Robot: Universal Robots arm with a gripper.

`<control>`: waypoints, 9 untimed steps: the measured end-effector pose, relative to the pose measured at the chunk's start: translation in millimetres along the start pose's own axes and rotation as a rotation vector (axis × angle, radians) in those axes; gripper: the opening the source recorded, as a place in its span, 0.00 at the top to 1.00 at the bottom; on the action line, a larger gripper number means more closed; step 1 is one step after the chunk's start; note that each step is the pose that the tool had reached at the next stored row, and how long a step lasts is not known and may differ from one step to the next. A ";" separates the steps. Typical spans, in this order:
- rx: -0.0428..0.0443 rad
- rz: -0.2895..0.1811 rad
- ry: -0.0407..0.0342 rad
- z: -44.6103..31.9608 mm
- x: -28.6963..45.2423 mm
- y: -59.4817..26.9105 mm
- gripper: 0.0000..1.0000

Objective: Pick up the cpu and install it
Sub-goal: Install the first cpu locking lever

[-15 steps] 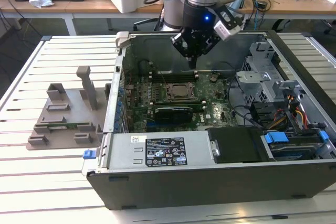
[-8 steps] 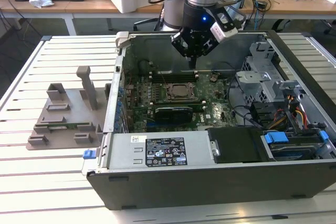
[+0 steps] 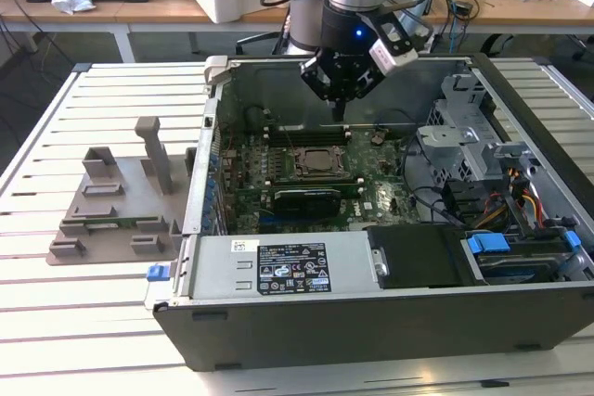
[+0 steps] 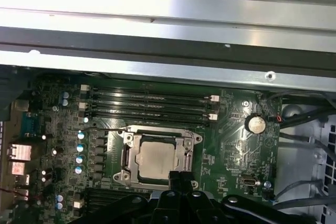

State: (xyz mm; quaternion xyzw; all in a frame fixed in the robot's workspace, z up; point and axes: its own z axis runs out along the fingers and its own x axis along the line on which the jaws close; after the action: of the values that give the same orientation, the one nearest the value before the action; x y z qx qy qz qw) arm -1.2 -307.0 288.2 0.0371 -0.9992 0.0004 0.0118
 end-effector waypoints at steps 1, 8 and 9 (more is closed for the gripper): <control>0.0001 0.000 0.0000 0.1 3.8 0.3 0.89; -0.0001 0.000 -0.0001 1.6 21.8 1.7 0.89; 0.0000 0.000 -0.0001 1.7 23.2 1.8 0.89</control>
State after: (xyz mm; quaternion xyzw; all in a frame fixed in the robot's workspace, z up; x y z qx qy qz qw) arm -24.5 -306.9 287.0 0.0371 -0.9992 0.0004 0.0118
